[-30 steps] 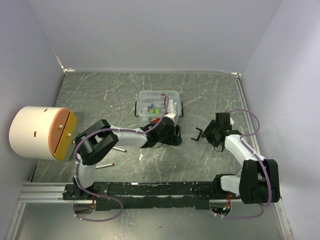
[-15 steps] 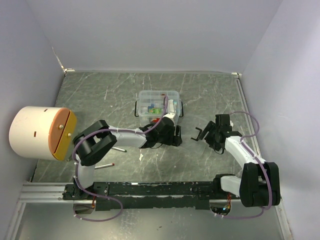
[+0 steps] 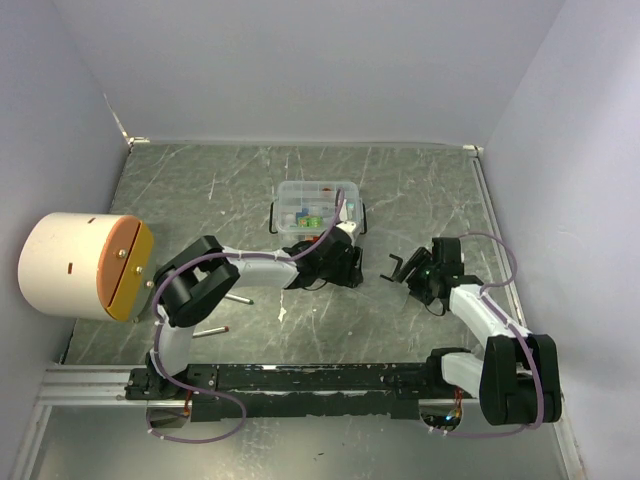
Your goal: Organize the medicine kit
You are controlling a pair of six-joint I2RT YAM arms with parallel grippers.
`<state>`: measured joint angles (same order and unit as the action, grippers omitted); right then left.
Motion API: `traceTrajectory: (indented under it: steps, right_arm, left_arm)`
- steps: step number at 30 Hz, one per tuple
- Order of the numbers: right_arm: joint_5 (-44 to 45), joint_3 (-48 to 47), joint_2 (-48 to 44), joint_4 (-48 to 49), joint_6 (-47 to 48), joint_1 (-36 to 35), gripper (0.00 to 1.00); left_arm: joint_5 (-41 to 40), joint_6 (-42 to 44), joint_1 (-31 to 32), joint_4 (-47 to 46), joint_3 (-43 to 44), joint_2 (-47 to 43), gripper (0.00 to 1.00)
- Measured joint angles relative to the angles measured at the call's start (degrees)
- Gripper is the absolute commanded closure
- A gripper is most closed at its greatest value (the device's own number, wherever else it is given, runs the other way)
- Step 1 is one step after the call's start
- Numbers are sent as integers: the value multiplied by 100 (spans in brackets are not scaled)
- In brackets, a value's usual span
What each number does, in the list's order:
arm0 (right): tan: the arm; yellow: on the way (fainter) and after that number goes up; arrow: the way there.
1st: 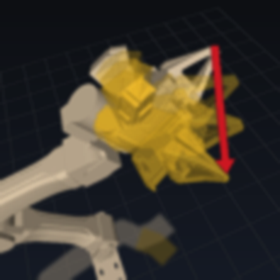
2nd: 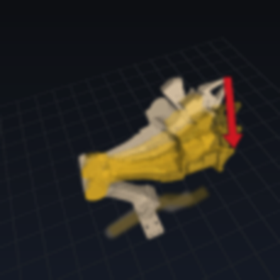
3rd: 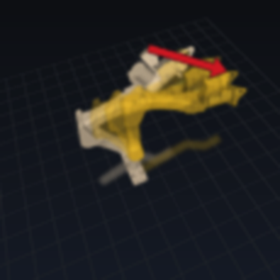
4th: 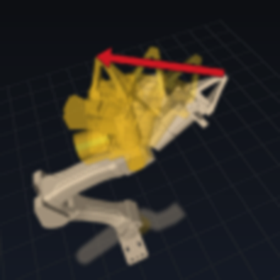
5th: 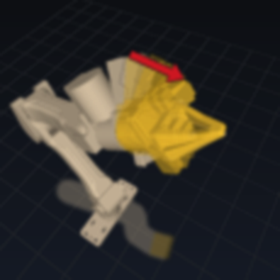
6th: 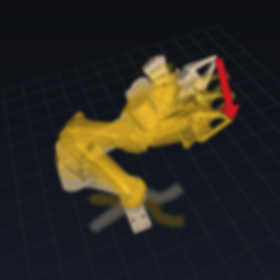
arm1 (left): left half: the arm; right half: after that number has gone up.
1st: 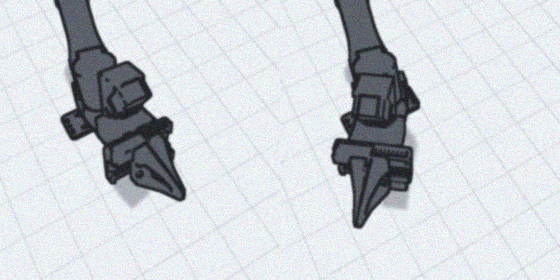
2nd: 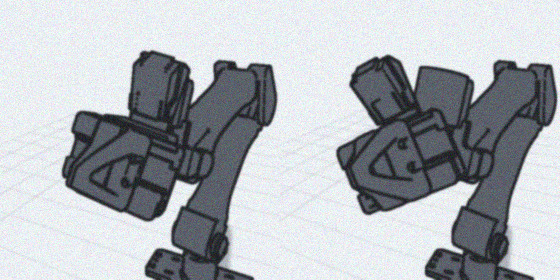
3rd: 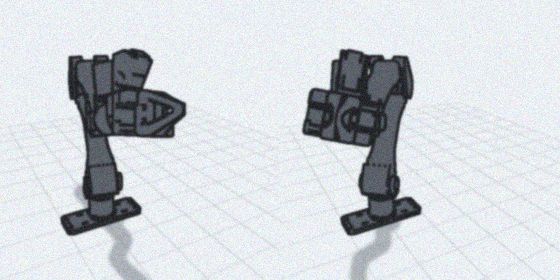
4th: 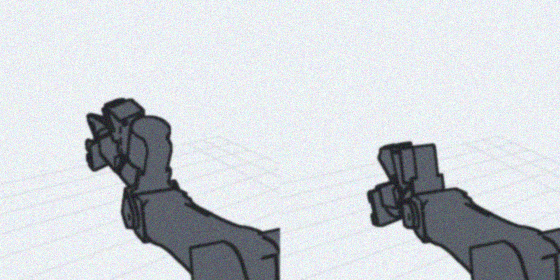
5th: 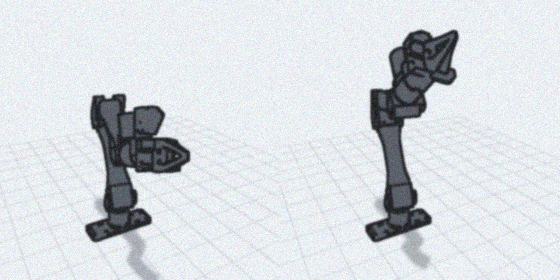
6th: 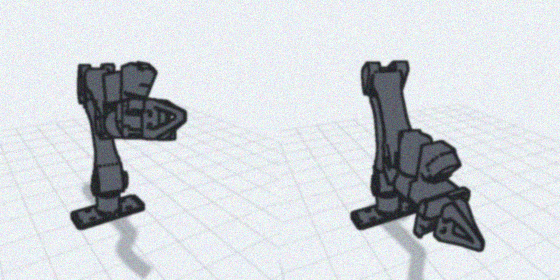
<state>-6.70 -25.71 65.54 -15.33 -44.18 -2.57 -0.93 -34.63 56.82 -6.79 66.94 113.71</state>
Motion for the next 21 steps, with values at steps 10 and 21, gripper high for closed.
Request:
traceTrajectory:
  steps: [10,21]
  right_arm:
    - [232,238,-691,-476,-411,26,52]
    - [625,-107,-1670,-1279,-605,35,54]
  left_arm:
    - [719,302,-90,160,20,-52,49]
    - [1067,400,-87,540,103,-481,51]
